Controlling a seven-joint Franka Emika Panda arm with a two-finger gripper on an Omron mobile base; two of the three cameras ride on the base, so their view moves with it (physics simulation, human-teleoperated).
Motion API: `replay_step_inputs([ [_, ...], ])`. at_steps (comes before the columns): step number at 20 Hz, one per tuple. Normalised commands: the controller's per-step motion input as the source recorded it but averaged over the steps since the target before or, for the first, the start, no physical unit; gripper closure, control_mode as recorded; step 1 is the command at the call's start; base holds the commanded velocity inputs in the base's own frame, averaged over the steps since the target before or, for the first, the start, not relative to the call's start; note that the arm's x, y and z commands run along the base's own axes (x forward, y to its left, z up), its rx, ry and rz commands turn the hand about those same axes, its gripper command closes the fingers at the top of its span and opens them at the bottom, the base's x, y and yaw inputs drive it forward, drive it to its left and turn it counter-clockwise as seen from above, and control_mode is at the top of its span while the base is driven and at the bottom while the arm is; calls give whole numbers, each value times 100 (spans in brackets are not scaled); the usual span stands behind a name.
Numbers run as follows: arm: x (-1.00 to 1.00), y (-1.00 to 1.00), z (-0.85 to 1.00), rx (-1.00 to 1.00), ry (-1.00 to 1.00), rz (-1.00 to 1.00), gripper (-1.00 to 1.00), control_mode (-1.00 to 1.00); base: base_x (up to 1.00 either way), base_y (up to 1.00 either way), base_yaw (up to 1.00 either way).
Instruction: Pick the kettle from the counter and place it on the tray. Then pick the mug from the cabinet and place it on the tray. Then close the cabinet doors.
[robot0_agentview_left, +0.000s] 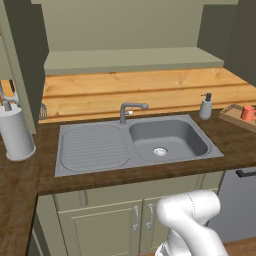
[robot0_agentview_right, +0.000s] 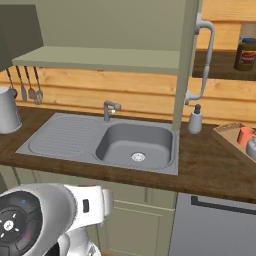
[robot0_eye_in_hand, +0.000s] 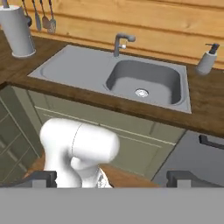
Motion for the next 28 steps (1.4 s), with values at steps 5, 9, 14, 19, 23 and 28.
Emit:
replay_step_inputs([
  [5,16,-34,34,15,-28,-4,-100,-100,0,0,0],
  [9,63,-22,41,15,-29,0,-100,-100,0,0,0],
  [14,43,-34,19,10,-25,0,-100,-100,0,0,0],
  [19,25,-46,10,11,-21,0,-100,-100,0,0,0],
  [23,26,-25,-10,10,1,0,-100,-100,0,0,0],
  [28,25,-58,-4,14,-7,0,-100,-100,0,0,0],
])
